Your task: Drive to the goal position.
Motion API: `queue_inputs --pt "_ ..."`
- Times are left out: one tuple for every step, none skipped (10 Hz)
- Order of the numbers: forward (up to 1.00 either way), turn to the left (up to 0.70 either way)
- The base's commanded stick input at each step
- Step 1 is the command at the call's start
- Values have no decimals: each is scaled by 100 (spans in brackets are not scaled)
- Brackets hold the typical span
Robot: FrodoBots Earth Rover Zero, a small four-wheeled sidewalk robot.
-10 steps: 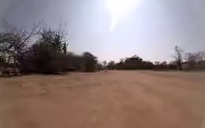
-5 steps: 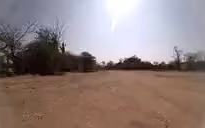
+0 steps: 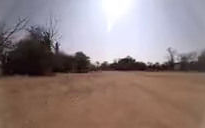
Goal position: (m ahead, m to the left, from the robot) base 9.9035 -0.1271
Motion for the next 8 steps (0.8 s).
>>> queue_inputs --pt "100 -9" --pt "100 -25" --pt "100 -29" --pt "100 -25" --pt "100 -18" --pt "100 -9" --pt "100 -2" --pt "100 -1"
